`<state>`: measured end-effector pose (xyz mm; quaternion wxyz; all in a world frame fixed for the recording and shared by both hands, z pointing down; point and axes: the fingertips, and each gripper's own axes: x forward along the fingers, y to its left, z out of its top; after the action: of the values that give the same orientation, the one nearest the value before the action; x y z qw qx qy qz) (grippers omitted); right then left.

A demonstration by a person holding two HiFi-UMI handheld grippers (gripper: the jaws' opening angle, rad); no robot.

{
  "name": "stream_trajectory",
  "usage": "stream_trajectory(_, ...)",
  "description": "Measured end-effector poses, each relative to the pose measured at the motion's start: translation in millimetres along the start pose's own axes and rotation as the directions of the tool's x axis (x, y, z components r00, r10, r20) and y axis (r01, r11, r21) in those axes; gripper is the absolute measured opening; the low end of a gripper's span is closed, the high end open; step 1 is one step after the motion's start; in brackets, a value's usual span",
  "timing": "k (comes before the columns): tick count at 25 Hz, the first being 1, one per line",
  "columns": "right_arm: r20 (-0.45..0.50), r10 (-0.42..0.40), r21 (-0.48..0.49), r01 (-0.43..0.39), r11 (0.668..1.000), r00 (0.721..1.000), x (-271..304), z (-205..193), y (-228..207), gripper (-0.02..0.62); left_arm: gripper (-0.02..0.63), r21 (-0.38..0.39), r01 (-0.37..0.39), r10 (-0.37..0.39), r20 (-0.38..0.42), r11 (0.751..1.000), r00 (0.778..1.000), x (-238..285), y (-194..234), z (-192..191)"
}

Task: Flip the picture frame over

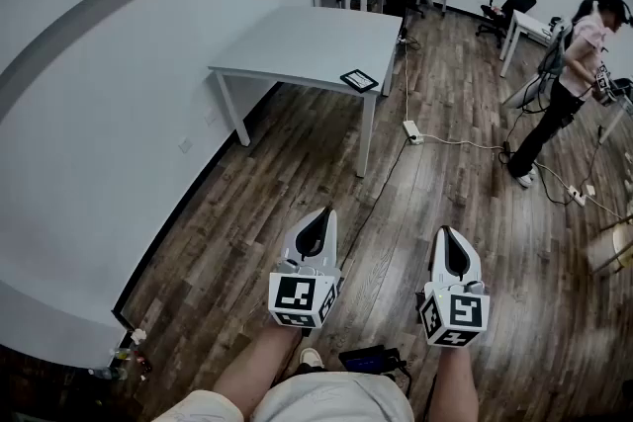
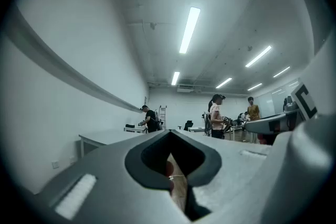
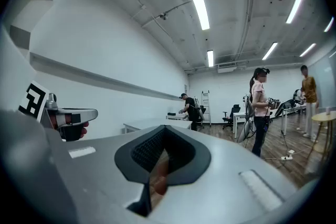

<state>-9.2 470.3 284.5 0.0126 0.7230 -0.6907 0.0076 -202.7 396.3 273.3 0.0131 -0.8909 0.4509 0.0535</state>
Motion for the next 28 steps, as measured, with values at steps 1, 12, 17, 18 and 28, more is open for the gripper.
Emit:
stream_trajectory(1, -0.001, 0.000, -0.001, 0.000, 1.000, 1.000, 0.7, 1.2, -0.4, 0.023, 0.000, -0.002, -0.001, 0.001, -0.003, 1.000, 1.000, 0.9, 0.6, 0.4)
stream_trajectory(12, 0.001, 0.004, 0.008, -0.004, 1.000, 1.000, 1.0, 3.3, -5.3, 0.023, 0.001, -0.012, 0.001, -0.002, -0.027, 1.000, 1.000, 5.7, -5.1, -2.7)
stream_trajectory(17, -0.010, 0.023, 0.013, -0.023, 1.000, 1.000, 0.9, -1.6, -10.6, 0.026, 0.000, -0.012, 0.005, -0.005, -0.033, 1.000, 0.999, 11.2, -14.8, -3.7)
stream_trajectory(18, -0.011, 0.024, 0.017, -0.024, 1.000, 1.000, 0.5, -1.9, -13.2, 0.026, 0.000, -0.010, 0.006, -0.006, -0.035, 1.000, 0.999, 12.6, -17.6, -3.2)
stream_trajectory(28, 0.003, 0.045, 0.068, -0.046, 0.997, 0.999, -8.2, -9.0, -62.4, 0.026, 0.000, 0.026, -0.017, 0.019, -0.053, 1.000, 0.998, 29.1, -64.2, -5.6)
